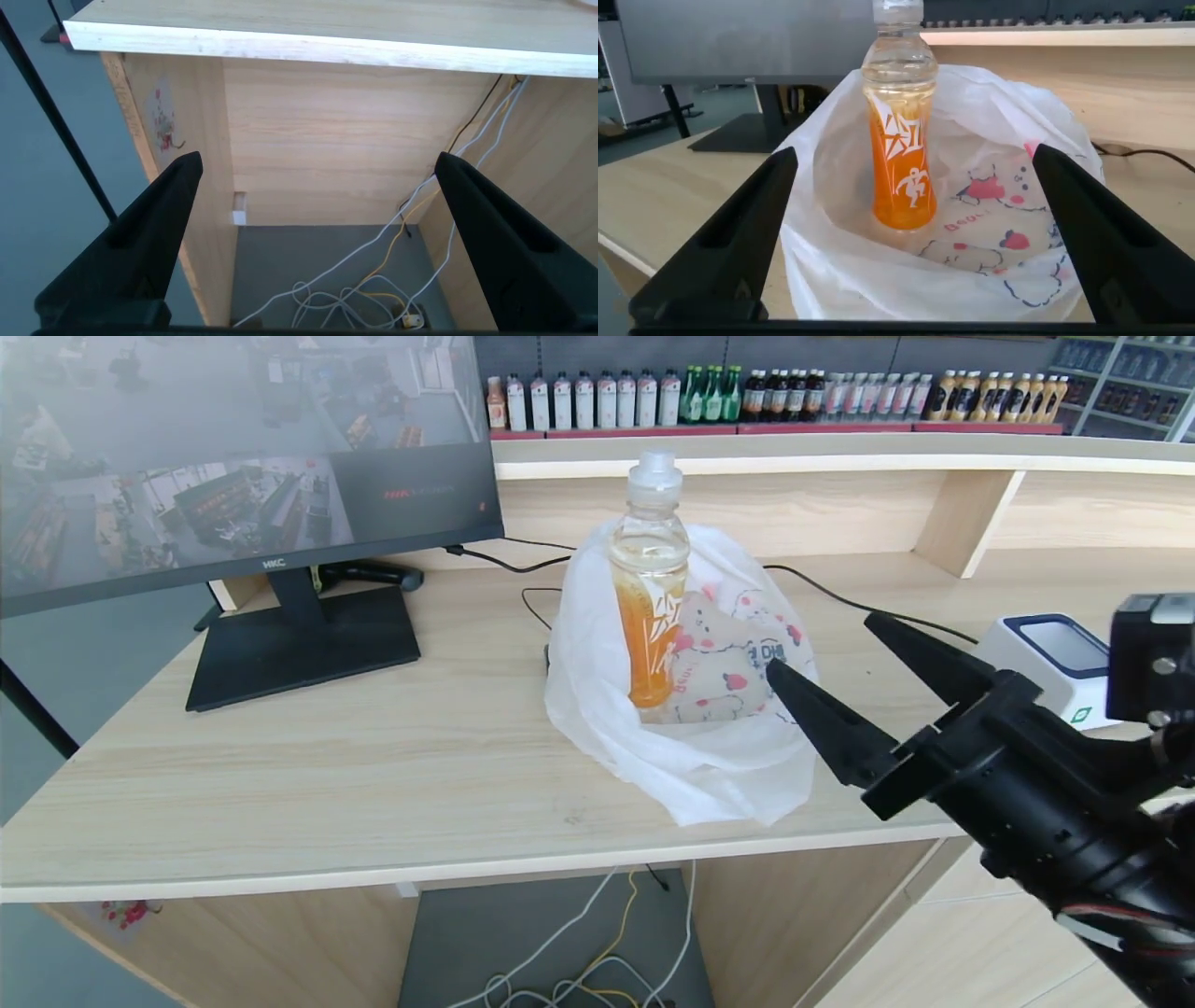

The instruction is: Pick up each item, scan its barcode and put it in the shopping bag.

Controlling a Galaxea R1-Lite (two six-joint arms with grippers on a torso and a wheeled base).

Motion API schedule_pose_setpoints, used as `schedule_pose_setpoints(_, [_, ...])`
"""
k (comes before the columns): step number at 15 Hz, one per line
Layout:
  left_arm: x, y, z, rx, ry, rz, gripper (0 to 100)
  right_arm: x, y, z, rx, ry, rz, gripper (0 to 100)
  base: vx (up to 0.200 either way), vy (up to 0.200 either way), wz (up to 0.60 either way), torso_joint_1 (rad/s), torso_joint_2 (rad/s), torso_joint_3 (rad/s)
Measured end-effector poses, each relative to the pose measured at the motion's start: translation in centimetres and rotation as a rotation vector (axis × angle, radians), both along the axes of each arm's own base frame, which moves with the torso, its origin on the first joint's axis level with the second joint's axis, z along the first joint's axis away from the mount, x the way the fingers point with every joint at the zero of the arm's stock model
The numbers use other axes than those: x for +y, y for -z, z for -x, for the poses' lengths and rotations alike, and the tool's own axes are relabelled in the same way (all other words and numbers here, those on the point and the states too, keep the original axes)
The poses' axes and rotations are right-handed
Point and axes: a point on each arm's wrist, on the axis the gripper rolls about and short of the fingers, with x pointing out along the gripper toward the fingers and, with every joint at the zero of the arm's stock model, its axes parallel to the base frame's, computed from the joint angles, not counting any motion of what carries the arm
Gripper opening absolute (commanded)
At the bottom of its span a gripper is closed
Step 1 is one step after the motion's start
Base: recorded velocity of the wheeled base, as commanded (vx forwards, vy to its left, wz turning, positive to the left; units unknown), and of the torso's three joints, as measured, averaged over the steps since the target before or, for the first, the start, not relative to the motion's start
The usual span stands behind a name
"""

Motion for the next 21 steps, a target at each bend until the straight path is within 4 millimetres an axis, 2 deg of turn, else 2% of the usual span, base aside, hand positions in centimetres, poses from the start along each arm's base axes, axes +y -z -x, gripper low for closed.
schedule_pose_setpoints(2, [0.0, 0.0, 0.0, 0.000, -0.001, -0.001, 100, -1.4, 0.4, 1.7, 0.010, -0.006, 0.006, 100, 0.000, 0.000, 0.00, 0.000, 0.00, 0.000])
schedule_pose_setpoints(4, [0.0, 0.0, 0.0, 0.000, -0.001, -0.001, 100, -1.8, -0.3, 2.2, -0.015, -0.006, -0.017, 100, 0.000, 0.000, 0.00, 0.000, 0.00, 0.000])
schedule_pose_setpoints(7, [0.0, 0.0, 0.0, 0.000, -0.001, -0.001, 100, -2.8, 1.1, 3.3, 0.029, -0.008, 0.016, 100, 0.000, -0.200, 0.00, 0.001, 0.00, 0.002])
schedule_pose_setpoints(11, [0.0, 0.0, 0.0, 0.001, 0.000, -0.001, 100, -3.6, 2.0, 4.3, 0.054, -0.009, 0.037, 100, 0.000, -0.200, 0.00, 0.005, 0.00, 0.004])
schedule_pose_setpoints(14, [0.0, 0.0, 0.0, 0.000, -0.001, 0.000, 100, -3.7, 2.4, 4.5, 0.067, -0.008, 0.050, 100, 0.000, -0.200, 0.00, 0.001, 0.00, 0.002])
schedule_pose_setpoints(21, [0.0, 0.0, 0.0, 0.000, -0.001, 0.003, 100, -3.3, 1.9, 3.3, 0.057, 0.016, 0.040, 100, 0.000, -0.200, 0.00, 0.002, 0.00, 0.003])
